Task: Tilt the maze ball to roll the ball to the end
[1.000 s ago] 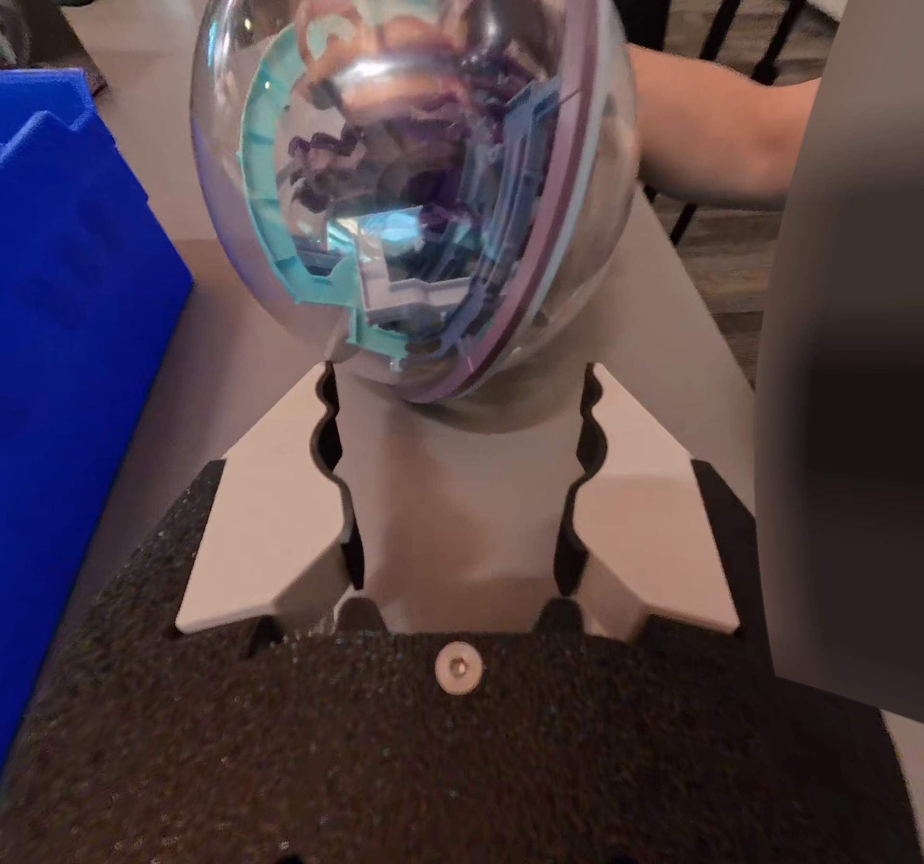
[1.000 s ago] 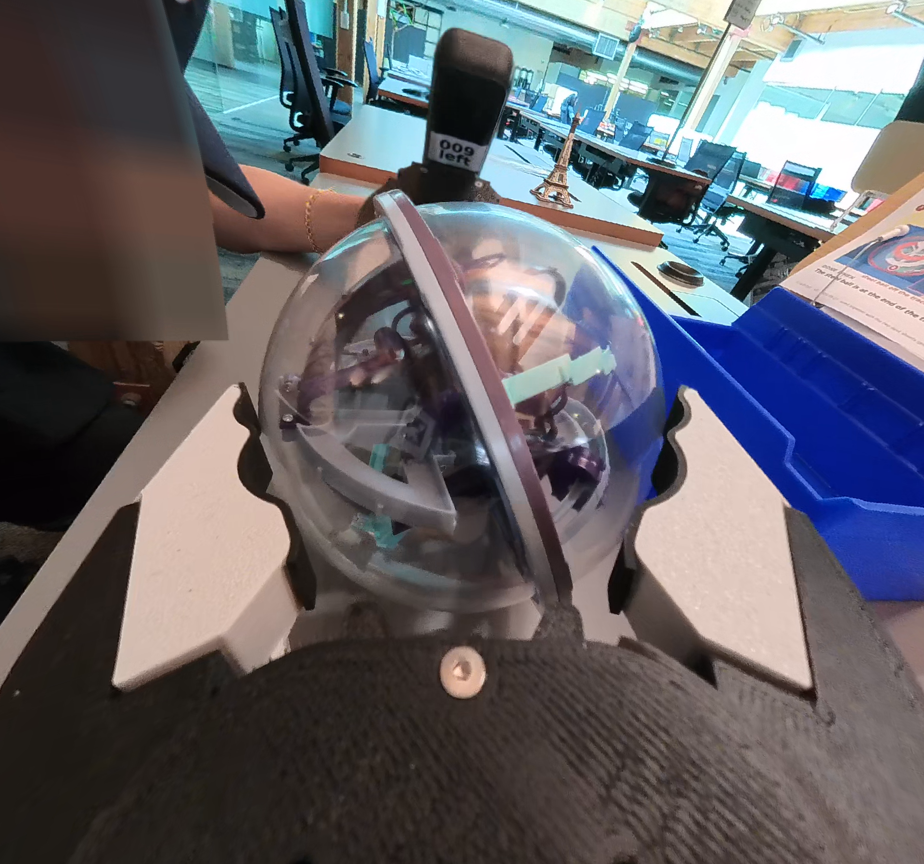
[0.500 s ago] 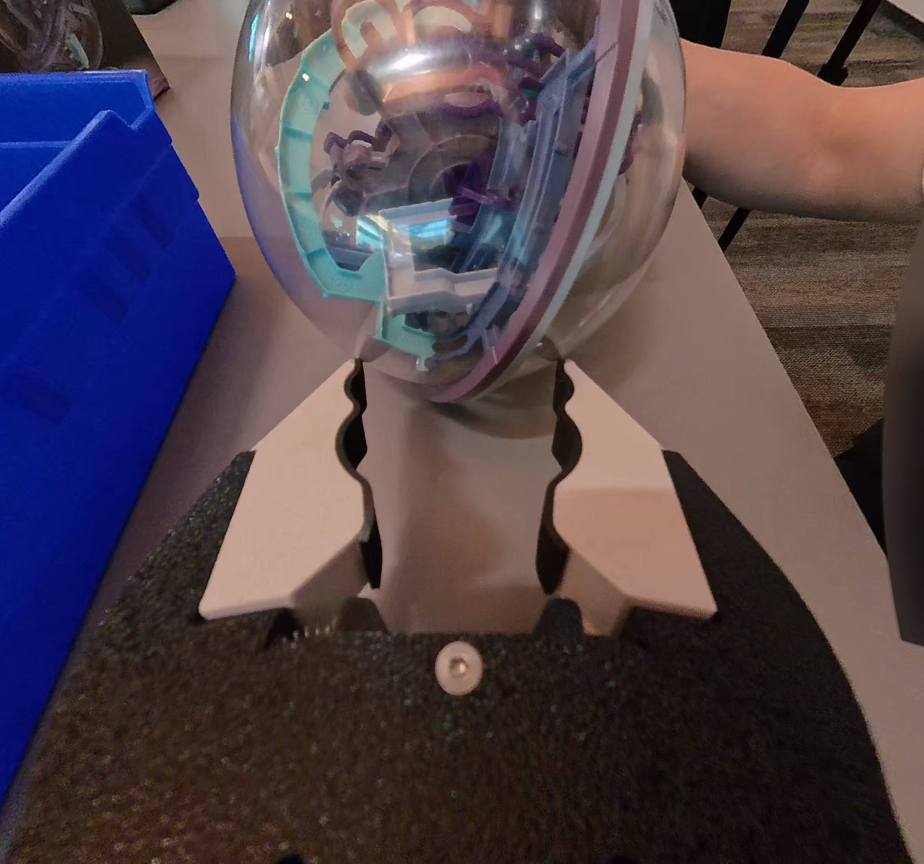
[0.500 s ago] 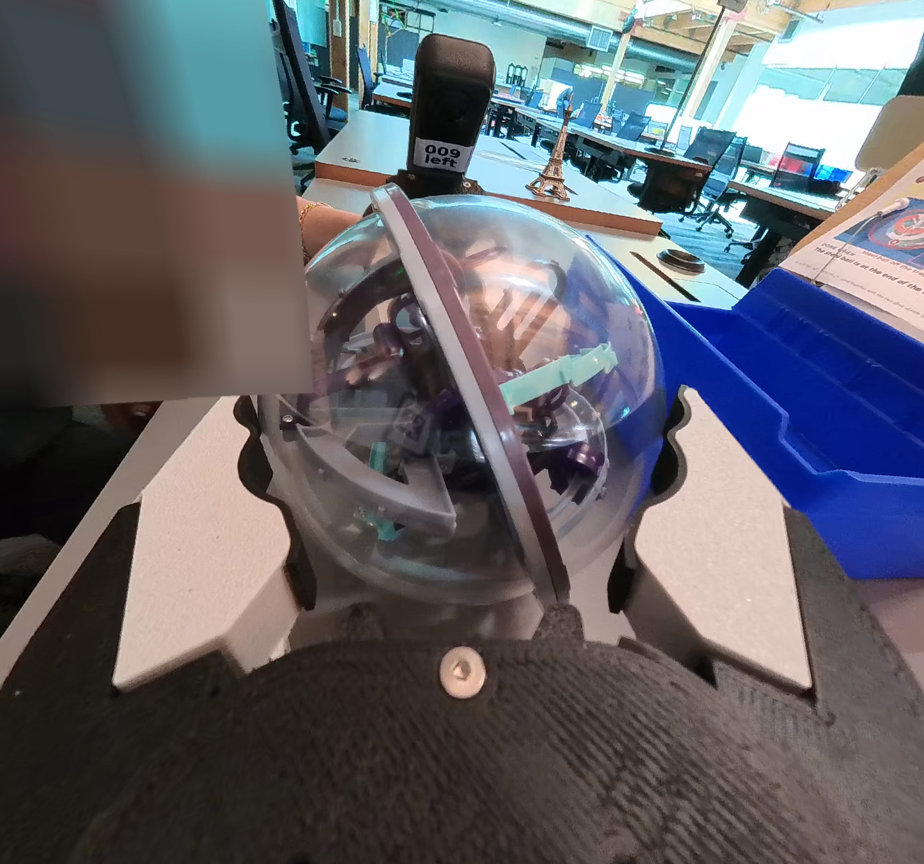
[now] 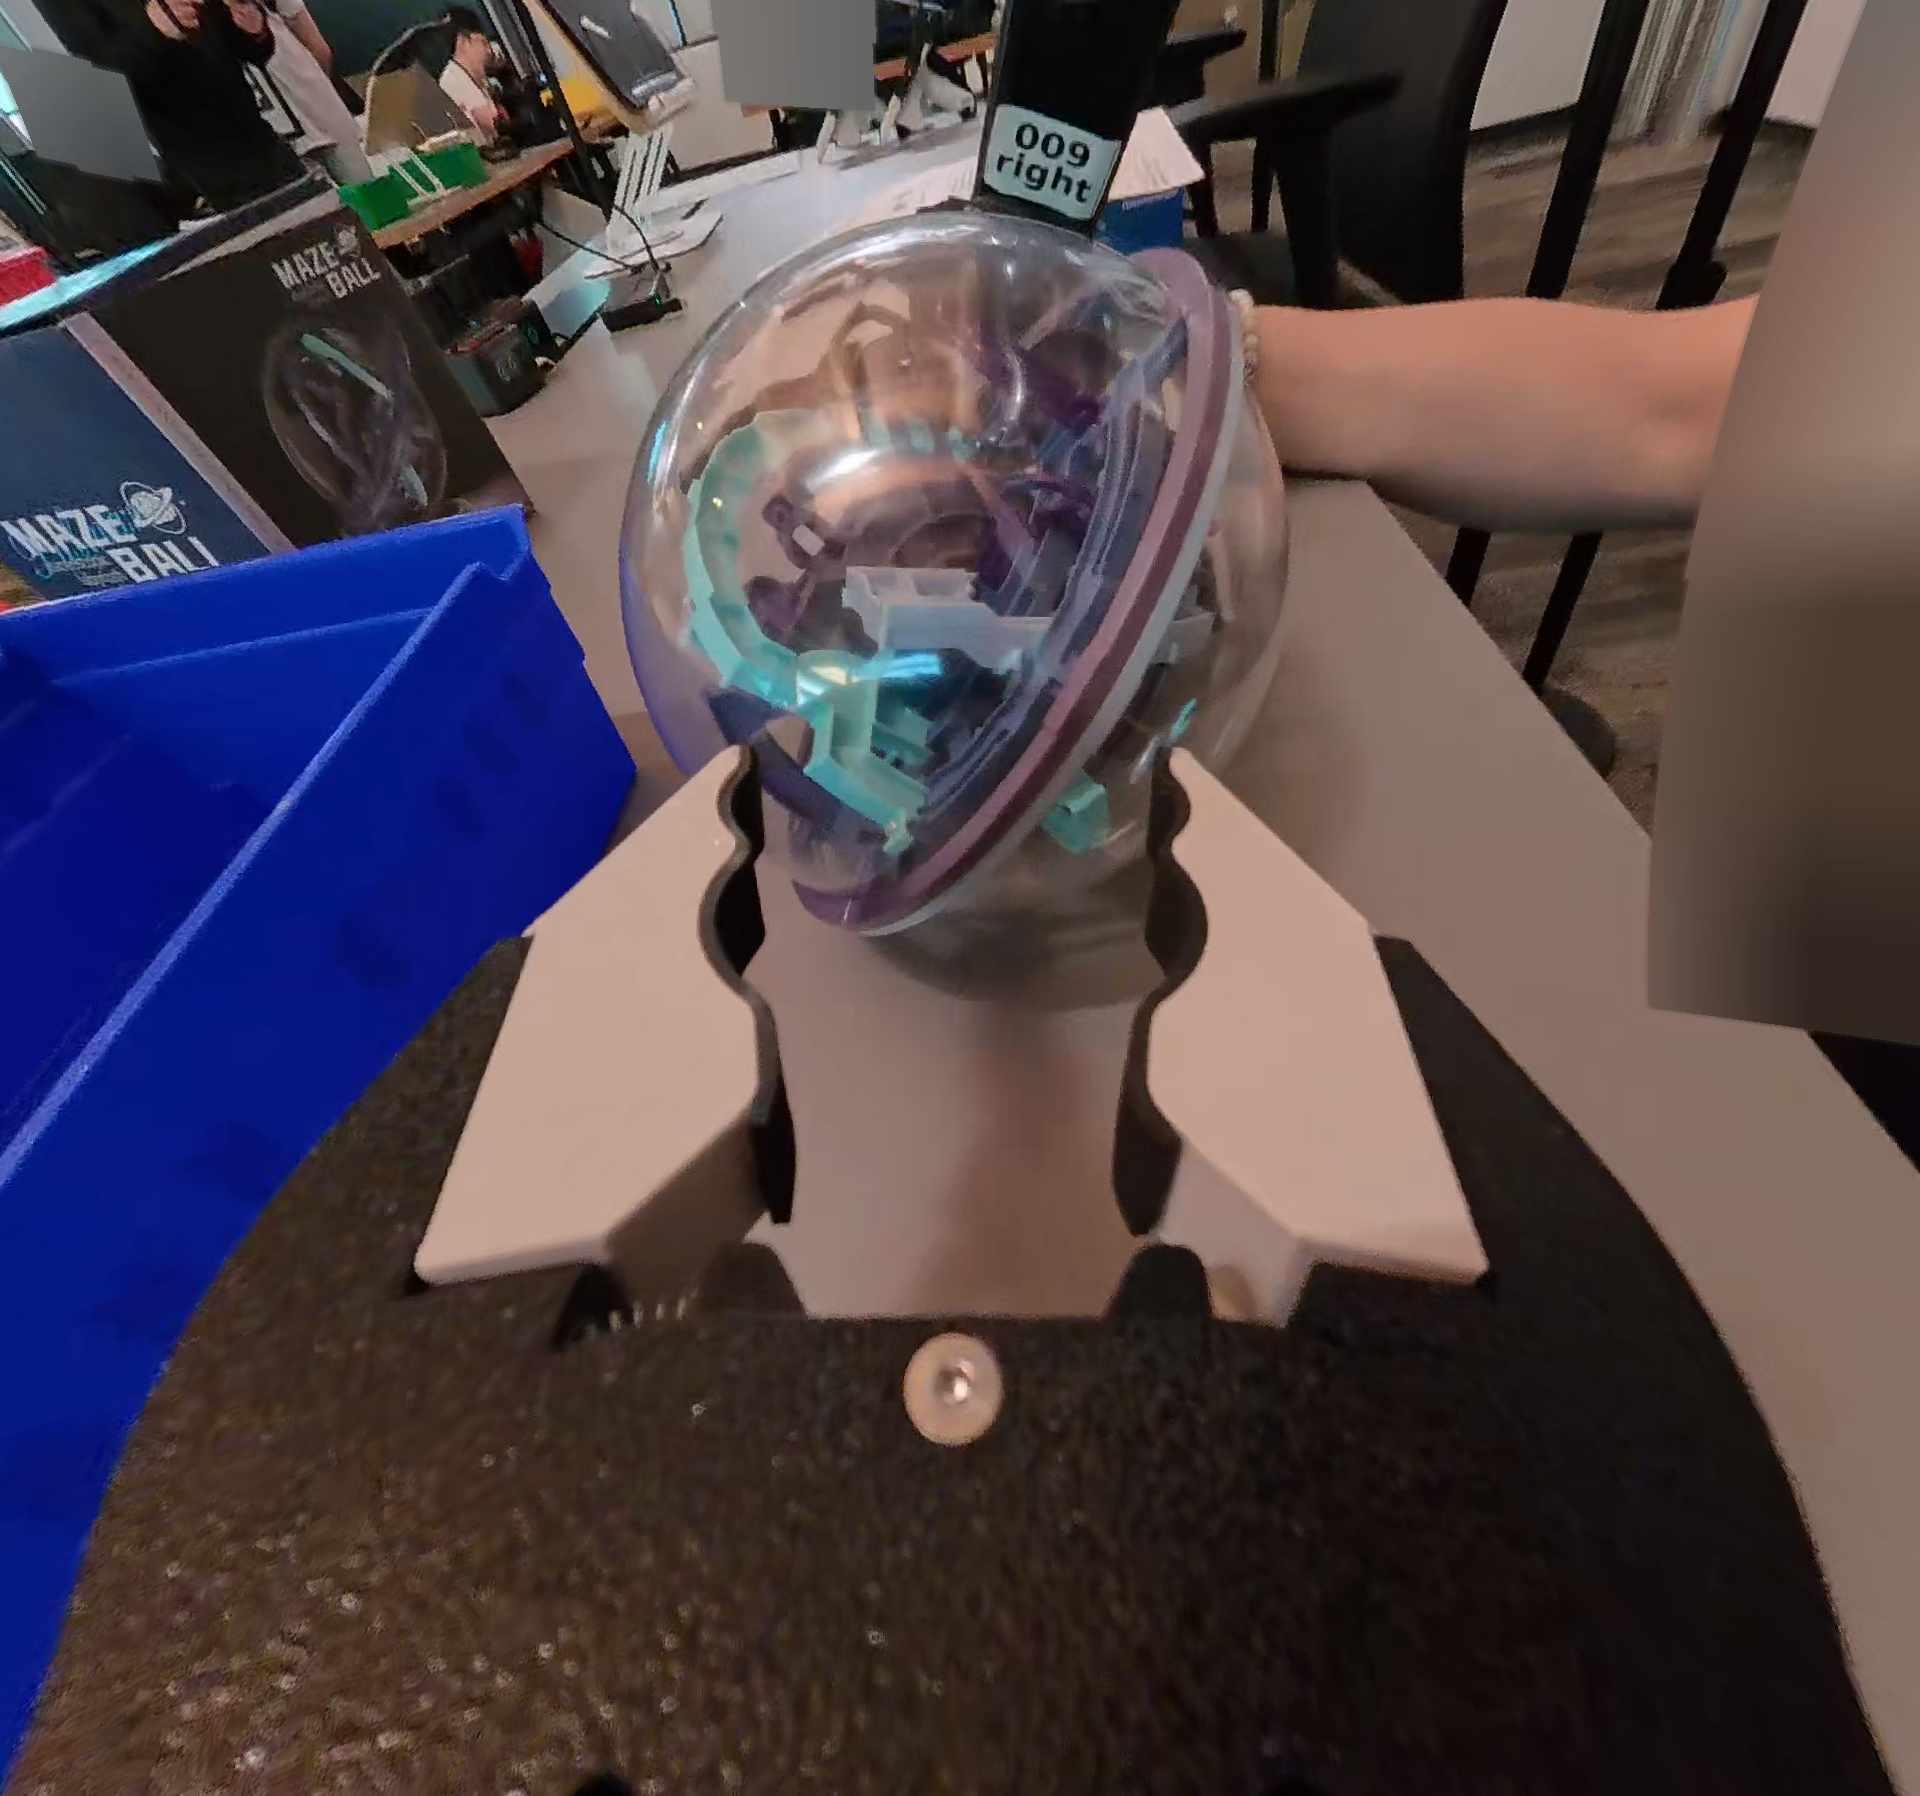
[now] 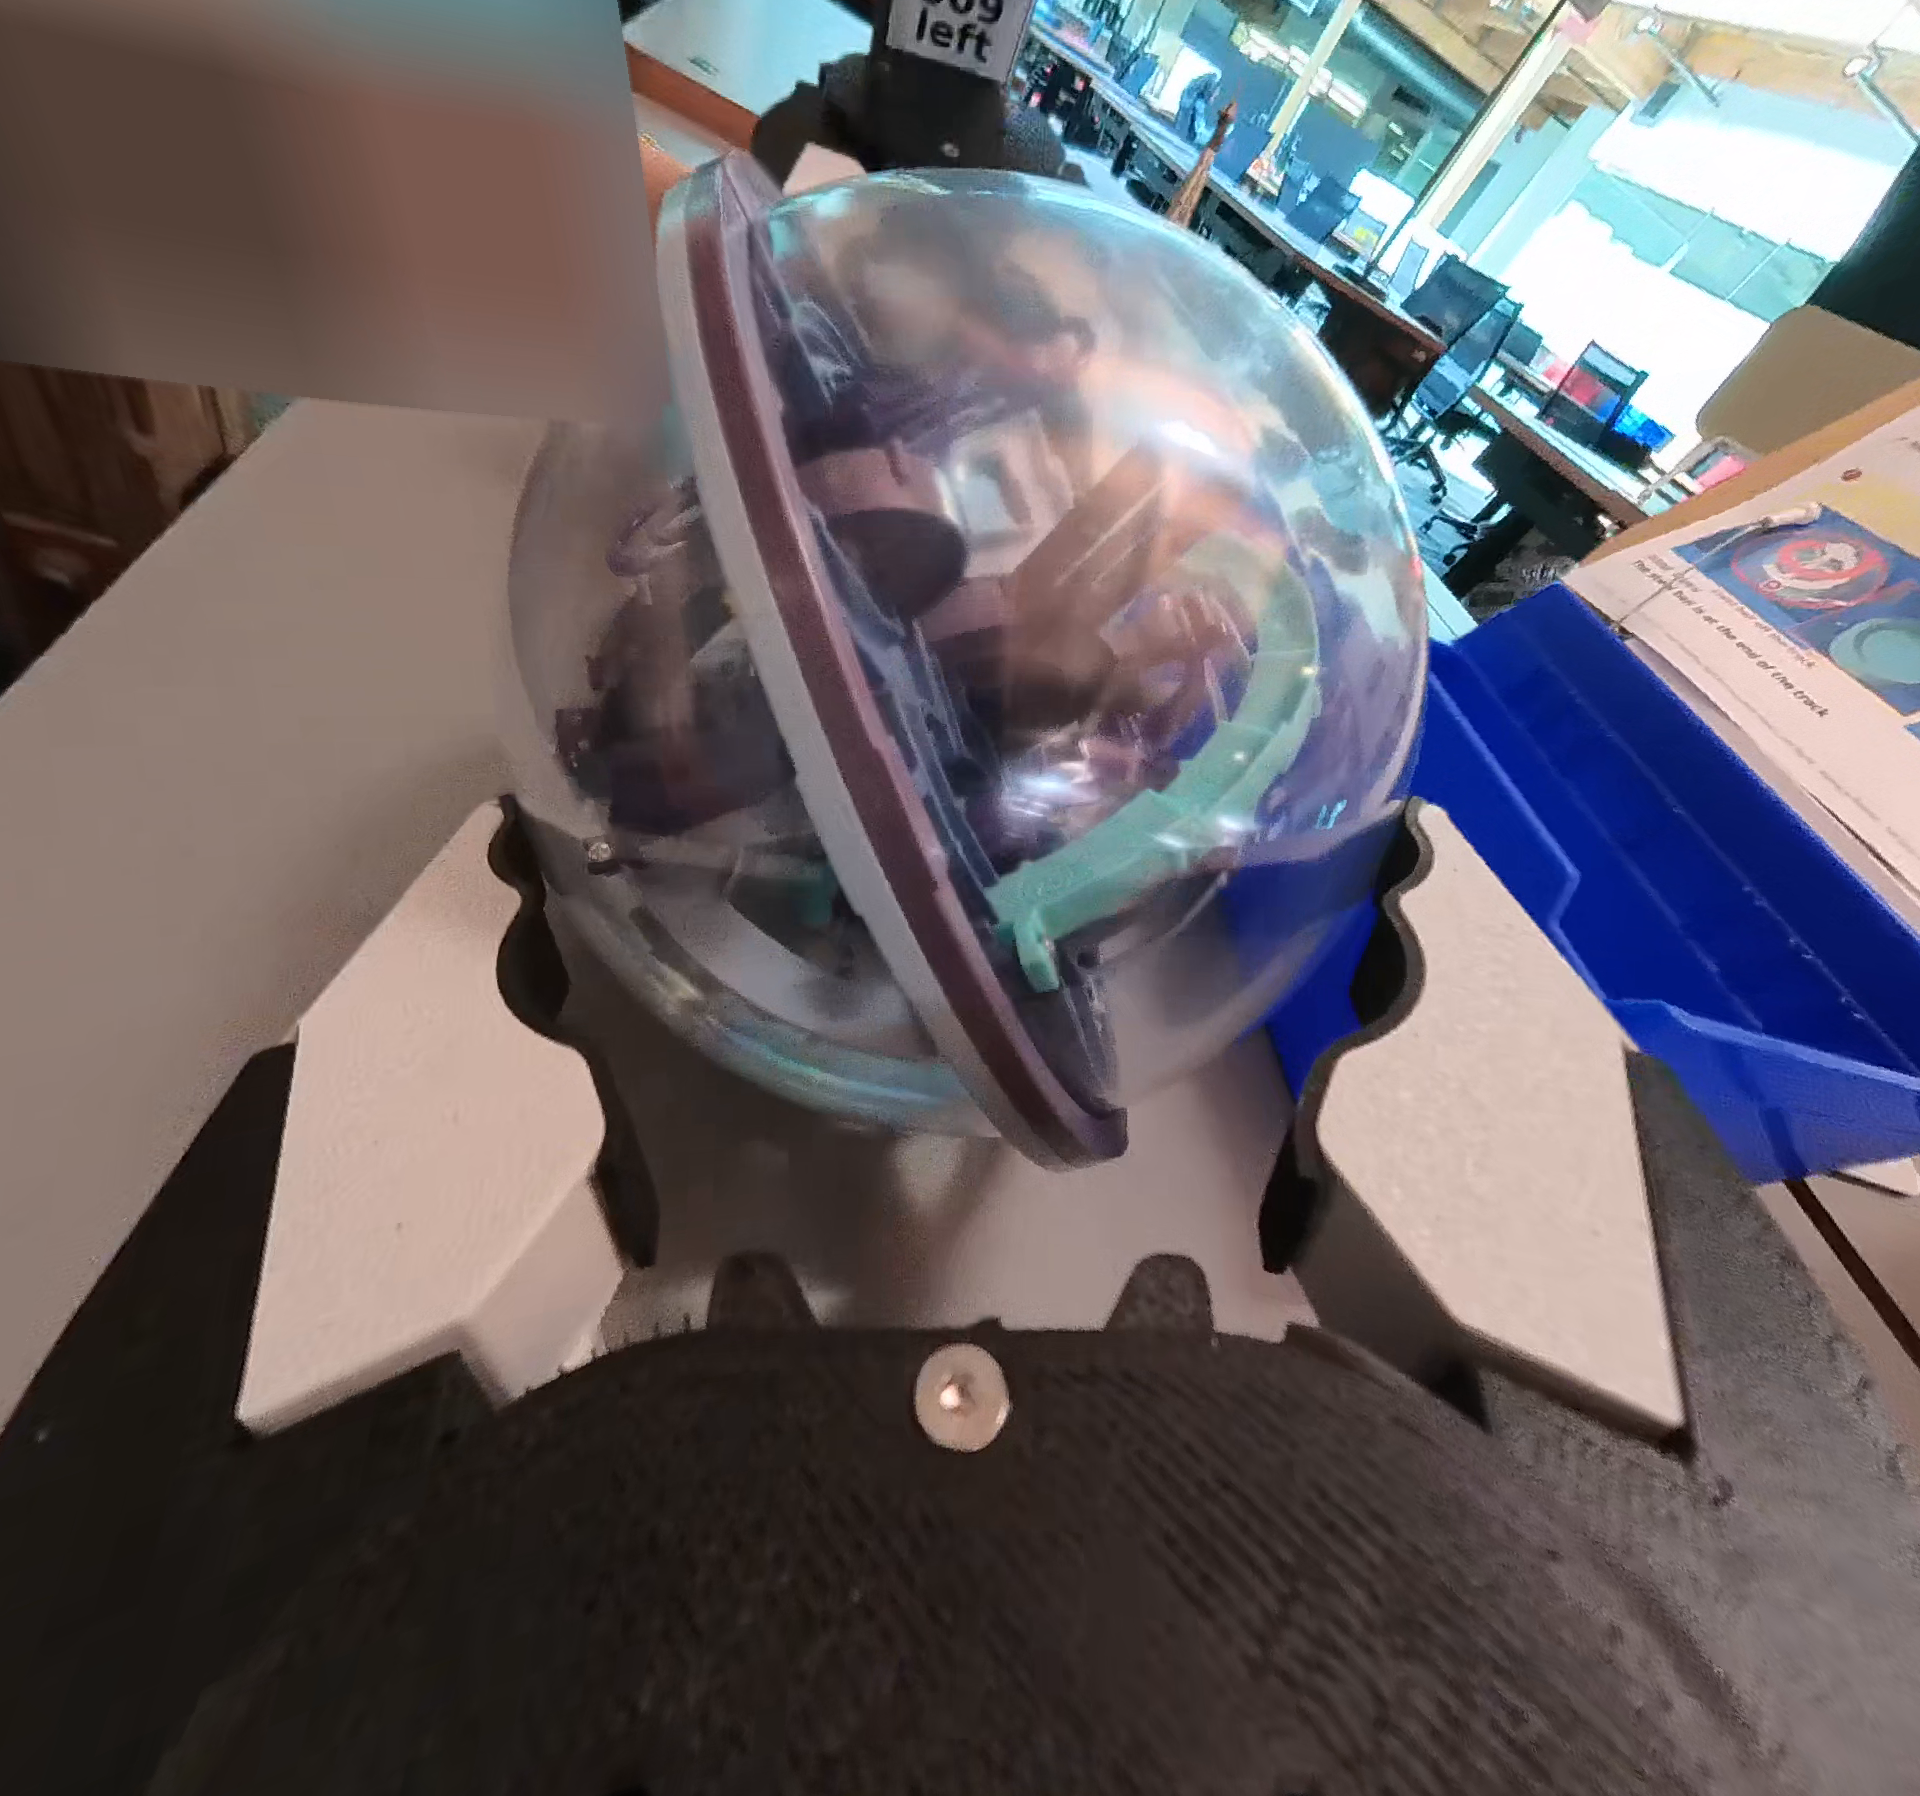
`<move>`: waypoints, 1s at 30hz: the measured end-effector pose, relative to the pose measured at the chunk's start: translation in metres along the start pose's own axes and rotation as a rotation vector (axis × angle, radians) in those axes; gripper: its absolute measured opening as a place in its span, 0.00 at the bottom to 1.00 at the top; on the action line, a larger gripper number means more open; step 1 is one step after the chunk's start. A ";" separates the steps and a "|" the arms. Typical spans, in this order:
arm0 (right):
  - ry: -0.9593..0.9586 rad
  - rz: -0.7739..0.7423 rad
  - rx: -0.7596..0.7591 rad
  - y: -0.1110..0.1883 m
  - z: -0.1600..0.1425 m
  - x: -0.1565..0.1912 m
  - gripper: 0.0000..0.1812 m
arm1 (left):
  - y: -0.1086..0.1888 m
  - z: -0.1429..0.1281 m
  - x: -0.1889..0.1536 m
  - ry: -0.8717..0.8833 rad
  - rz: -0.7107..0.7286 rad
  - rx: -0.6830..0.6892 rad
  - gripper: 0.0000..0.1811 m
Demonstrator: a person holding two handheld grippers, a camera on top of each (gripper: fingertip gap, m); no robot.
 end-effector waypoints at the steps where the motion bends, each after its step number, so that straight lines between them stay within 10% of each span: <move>1: 0.007 0.000 -0.005 -0.001 0.000 0.000 0.85 | 0.000 0.000 0.000 -0.016 0.001 0.007 0.40; 30: 0.054 0.000 -0.016 0.000 0.007 0.003 0.84 | -0.001 -0.005 -0.004 -0.116 0.013 0.065 0.40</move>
Point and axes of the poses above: each gripper's, where its closed fingertips meet, y back along the fingers, z out of its top, x = y × z across the jaws, the point moved 8 cm from there along y, back along the fingers, and after that the axes turned 9 degrees about z, right-handed, at the moved point
